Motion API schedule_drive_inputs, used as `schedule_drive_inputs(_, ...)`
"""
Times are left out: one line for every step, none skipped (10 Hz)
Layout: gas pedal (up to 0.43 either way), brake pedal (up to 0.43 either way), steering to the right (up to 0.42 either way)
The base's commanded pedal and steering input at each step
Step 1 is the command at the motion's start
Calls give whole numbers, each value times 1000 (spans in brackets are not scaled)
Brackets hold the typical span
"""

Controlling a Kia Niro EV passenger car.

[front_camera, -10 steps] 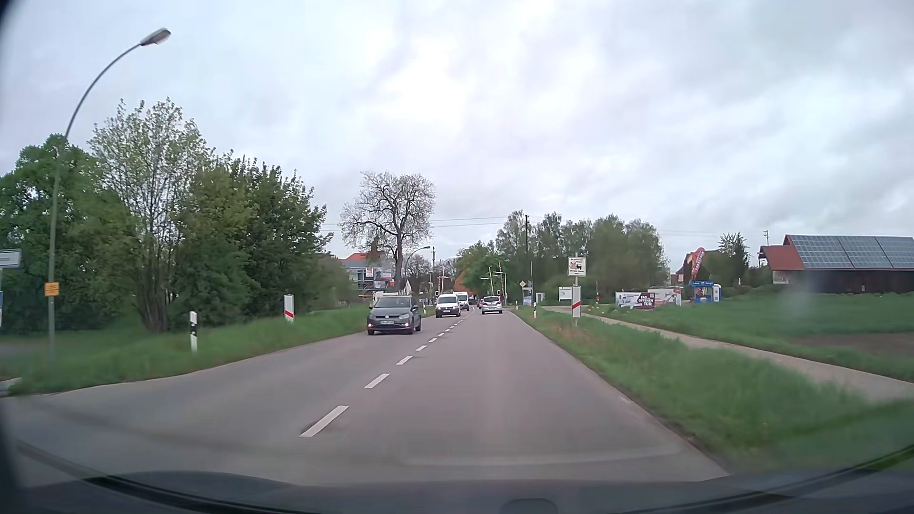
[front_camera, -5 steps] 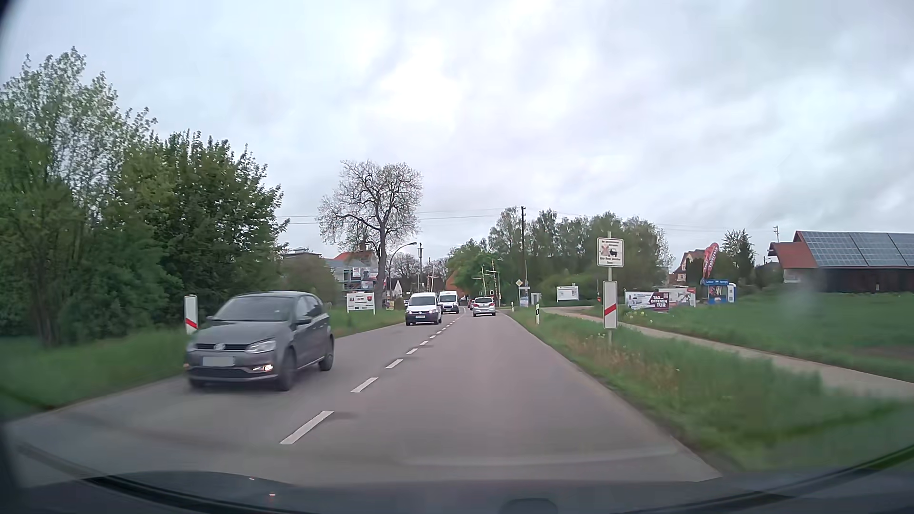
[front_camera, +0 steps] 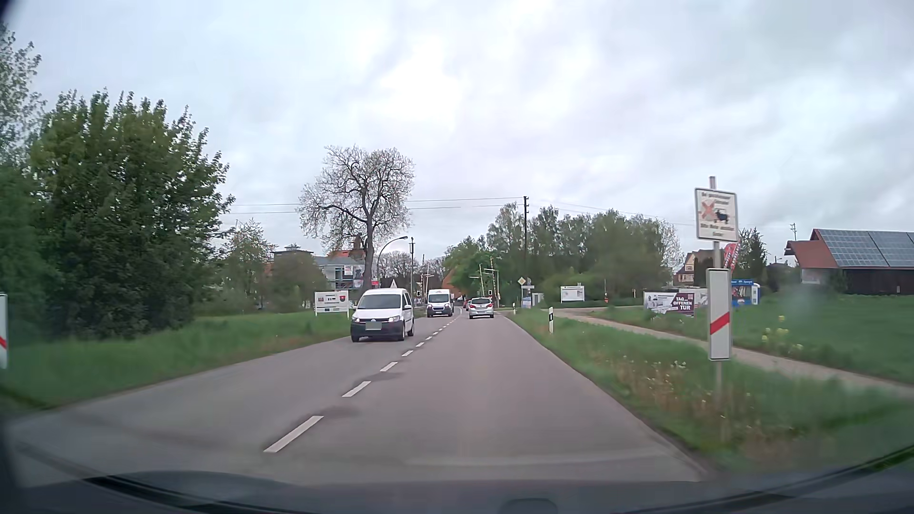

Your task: Follow the waypoints while adhering to traffic rules and regulations

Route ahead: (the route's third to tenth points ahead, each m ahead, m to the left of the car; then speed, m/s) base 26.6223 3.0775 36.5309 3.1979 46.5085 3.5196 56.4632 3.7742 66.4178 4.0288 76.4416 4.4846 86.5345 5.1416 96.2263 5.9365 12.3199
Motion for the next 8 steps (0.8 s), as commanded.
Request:
schedule_drive_inputs(0, 0, 2)
schedule_drive_inputs(0, 0, 2)
schedule_drive_inputs(0, 0, 1)
schedule_drive_inputs(0, 0, 0)
schedule_drive_inputs(0, 0, 0)
schedule_drive_inputs(0, 0, -1)
schedule_drive_inputs(0, 0, -2)
schedule_drive_inputs(0, 0, -2)
